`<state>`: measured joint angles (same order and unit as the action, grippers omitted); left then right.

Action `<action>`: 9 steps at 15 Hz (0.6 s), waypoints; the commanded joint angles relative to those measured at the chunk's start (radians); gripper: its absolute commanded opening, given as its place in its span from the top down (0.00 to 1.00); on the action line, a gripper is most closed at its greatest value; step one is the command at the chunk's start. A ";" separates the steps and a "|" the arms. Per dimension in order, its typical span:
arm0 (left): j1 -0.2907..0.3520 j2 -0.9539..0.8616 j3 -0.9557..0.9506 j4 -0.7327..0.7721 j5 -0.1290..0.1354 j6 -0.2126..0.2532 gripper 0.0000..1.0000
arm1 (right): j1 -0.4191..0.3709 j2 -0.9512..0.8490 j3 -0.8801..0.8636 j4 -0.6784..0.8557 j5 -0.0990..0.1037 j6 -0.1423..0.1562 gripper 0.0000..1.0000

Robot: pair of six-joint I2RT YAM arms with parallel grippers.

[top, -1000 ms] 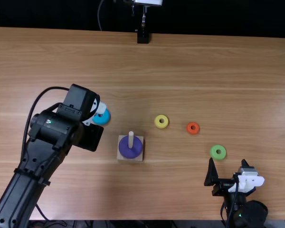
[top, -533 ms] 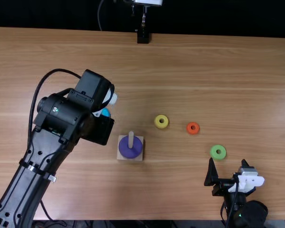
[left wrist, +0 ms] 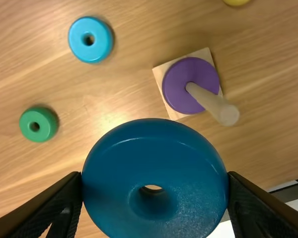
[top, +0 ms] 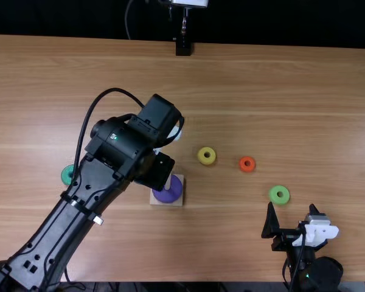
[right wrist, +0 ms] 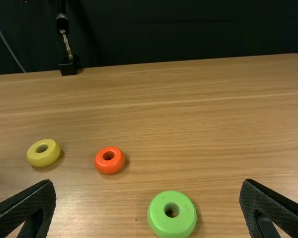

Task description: Build the Hanoi tower: stack the rings onto the peg from bottom to top in this color order: purple, dark blue, light blue, dark green, light green, yellow, orange.

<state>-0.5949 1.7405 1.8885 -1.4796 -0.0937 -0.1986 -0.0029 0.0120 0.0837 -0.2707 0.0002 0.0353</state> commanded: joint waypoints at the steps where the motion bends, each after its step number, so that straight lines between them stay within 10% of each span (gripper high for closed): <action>1: -0.014 0.021 0.052 0.005 0.005 -0.030 1.00 | -0.014 -0.012 -0.070 -0.071 0.011 0.005 0.00; 9: -0.068 0.102 0.126 0.016 0.005 -0.068 1.00 | -0.014 -0.012 -0.070 -0.071 0.011 0.005 0.00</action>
<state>-0.6445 1.8240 1.9781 -1.4624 -0.0933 -0.2451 -0.0029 0.0120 0.0837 -0.2710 0.0006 0.0353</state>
